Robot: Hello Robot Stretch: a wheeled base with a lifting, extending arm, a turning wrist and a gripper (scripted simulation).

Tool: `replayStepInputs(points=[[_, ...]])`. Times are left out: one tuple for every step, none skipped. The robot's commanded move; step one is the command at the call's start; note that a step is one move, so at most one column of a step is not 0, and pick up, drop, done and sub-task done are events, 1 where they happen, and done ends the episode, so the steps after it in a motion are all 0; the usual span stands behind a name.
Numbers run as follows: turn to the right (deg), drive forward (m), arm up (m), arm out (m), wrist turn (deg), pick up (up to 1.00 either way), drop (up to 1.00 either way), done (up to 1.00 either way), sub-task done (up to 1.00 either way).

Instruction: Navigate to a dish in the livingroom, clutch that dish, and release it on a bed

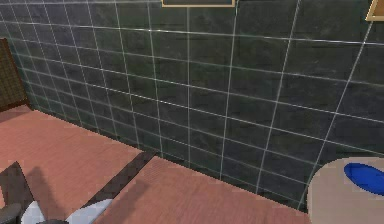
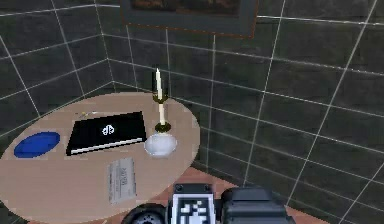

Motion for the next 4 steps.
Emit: replayStepInputs(points=[[0.0,0.00,0.00,0.42,0.0,0.00,0.00,0.00,0.00],[0.0,0.00,0.00,0.00,45.0,0.00,0.00,0.00,0.00],[0.0,0.00,0.00,0.00,45.0,0.00,0.00,0.00,0.00],[0.0,0.00,0.00,0.00,45.0,0.00,0.00,0.00,0.00]])
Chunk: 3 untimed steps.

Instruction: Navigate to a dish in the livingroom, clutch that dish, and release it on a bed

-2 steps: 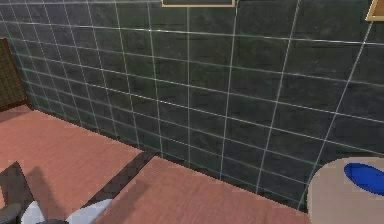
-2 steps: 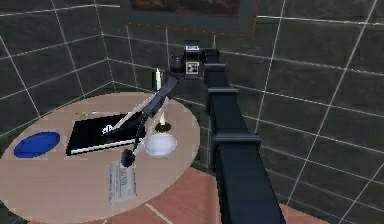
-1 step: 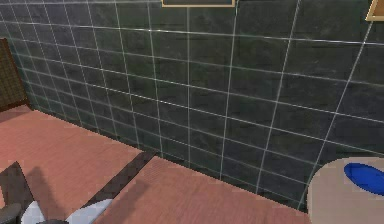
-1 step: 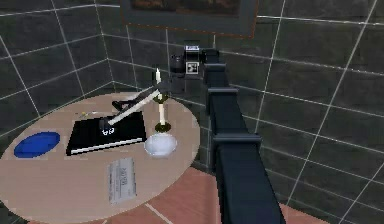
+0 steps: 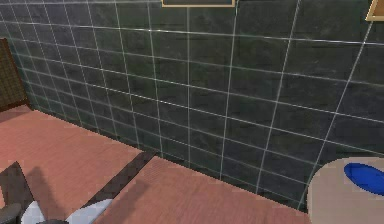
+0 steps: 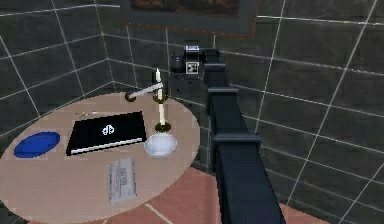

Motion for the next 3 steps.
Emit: replayStepInputs(points=[[0.0,0.00,0.00,0.00,6.0,0.00,0.00,0.00,0.00],[0.0,0.00,-0.30,0.00,0.0,0.00,0.00,0.00,0.00],[0.0,0.00,0.00,0.00,0.0,1.00,0.00,0.00,0.00]])
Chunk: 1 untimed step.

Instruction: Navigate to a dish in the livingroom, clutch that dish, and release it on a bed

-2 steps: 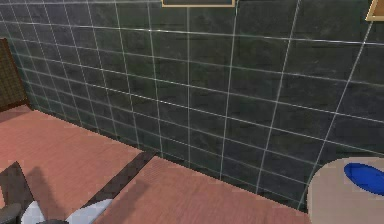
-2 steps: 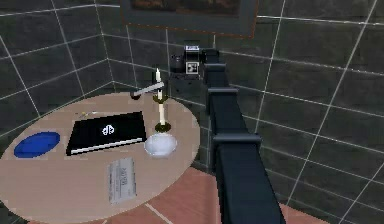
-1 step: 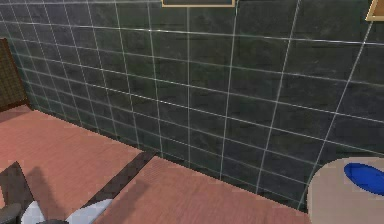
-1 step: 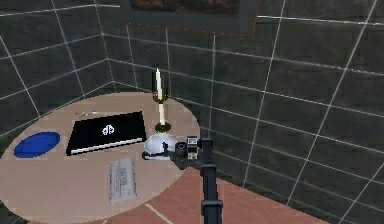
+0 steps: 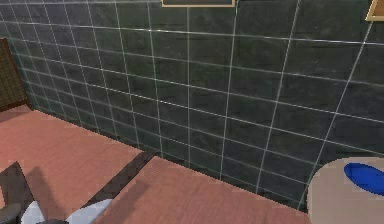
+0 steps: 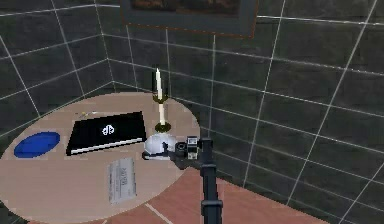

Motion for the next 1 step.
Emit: replayStepInputs(points=[[0.0,0.00,0.10,0.00,0.0,0.00,0.00,0.00,0.00]])
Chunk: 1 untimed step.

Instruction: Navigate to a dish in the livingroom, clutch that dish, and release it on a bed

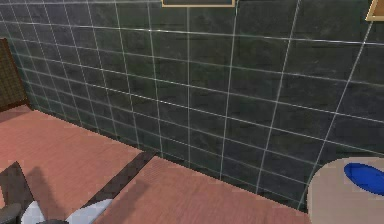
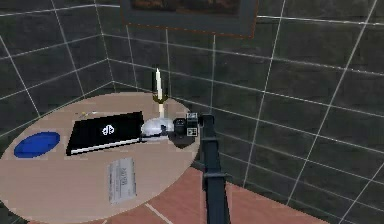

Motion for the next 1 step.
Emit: replayStepInputs(points=[[0.0,0.00,0.22,0.00,0.0,0.00,0.00,0.00,0.00]])
